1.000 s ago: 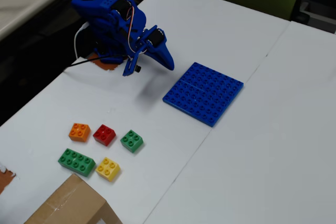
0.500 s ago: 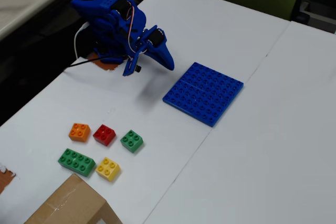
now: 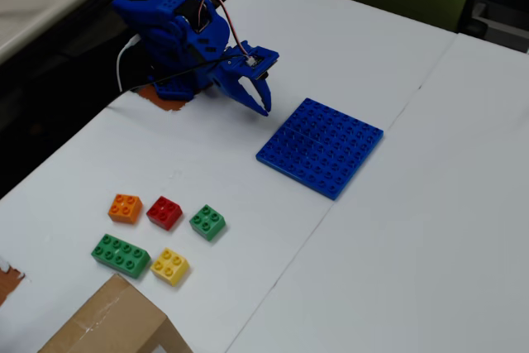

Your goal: Pick up the 2x2 green block and go up the 8x8 blue block.

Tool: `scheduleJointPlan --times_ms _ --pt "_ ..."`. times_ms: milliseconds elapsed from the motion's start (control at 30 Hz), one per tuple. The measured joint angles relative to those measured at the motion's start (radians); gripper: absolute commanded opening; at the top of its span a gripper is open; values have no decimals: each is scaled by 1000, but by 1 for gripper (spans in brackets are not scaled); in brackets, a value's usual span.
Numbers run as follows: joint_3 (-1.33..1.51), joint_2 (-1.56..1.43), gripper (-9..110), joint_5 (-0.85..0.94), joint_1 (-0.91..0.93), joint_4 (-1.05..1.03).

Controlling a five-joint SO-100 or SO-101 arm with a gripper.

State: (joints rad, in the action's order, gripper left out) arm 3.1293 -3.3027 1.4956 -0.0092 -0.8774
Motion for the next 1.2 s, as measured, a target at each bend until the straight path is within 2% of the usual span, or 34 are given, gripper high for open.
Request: scheduleJointPlan --times_ms 100,233,533,800,967,1200 --pt "2 0 1 178 35 -14" --pt "-29 0 1 310 87 -80" --pt "-265 8 1 334 109 -391" --pt "-703 509 6 316 132 -492" --pt "-844 805 28 364 233 -459" --pt "-1187 1210 31 368 365 -528"
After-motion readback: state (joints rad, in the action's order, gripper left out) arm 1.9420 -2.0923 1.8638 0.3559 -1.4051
